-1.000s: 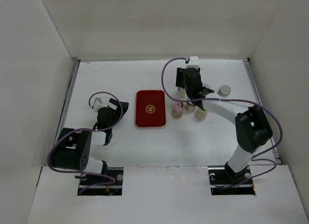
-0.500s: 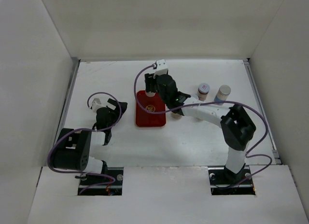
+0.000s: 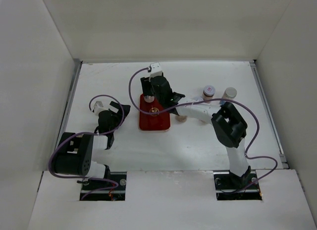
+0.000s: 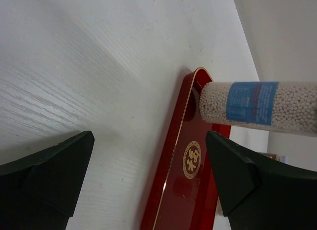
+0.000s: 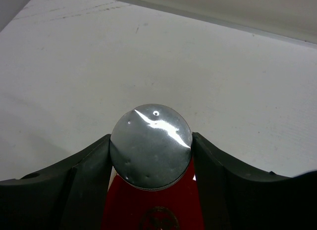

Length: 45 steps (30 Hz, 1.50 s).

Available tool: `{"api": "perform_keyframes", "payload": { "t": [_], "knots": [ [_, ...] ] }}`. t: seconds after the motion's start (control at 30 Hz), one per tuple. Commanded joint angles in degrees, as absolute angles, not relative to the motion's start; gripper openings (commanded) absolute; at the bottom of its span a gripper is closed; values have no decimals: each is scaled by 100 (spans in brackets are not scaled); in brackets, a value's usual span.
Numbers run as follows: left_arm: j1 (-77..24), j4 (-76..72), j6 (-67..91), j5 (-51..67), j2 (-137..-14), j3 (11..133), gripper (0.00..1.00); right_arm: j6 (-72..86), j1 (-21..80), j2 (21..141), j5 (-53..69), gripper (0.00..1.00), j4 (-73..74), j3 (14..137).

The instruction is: Organize the condiment bottles

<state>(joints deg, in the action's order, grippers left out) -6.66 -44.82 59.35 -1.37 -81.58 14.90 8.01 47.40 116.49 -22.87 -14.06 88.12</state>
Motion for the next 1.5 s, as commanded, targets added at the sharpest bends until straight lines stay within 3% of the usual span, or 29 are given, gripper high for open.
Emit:
{"api": "perform_keyframes", "payload": {
  "t": [0.0, 0.1, 0.3, 0.47, 0.67, 0.93, 1.47],
  "knots": [
    [-628, -4808, 5977, -105, -8007, 1477, 100, 1045, 4803, 11689, -2224, 52, -1872, 9194],
    [-628, -4808, 5976, -88, -8059, 1476, 100, 1125, 4812, 11733, -2180, 56, -1820, 9167],
    [-637, -4808, 5977, -105, -8103, 1503, 100, 1160, 4821, 11602, -2180, 81, -1793, 9053],
    [-637, -4808, 5968, -105, -8068, 1494, 100, 1169, 4821, 10751, -2145, 92, -1793, 8729],
    [-655, -4808, 5977, -70, -8086, 1512, 100, 1169, 4155, 9039, -2538, 95, -1784, 7492],
    [-681, -4808, 5977, -114, -7998, 1486, 100, 1143, 2326, 7349, -4577, 99, -1170, 5661],
    [-734, -4808, 5959, -185, -8024, 1494, 100, 1810, 1103, 8331, -3736, 100, -387, 5396]
  ]
}}
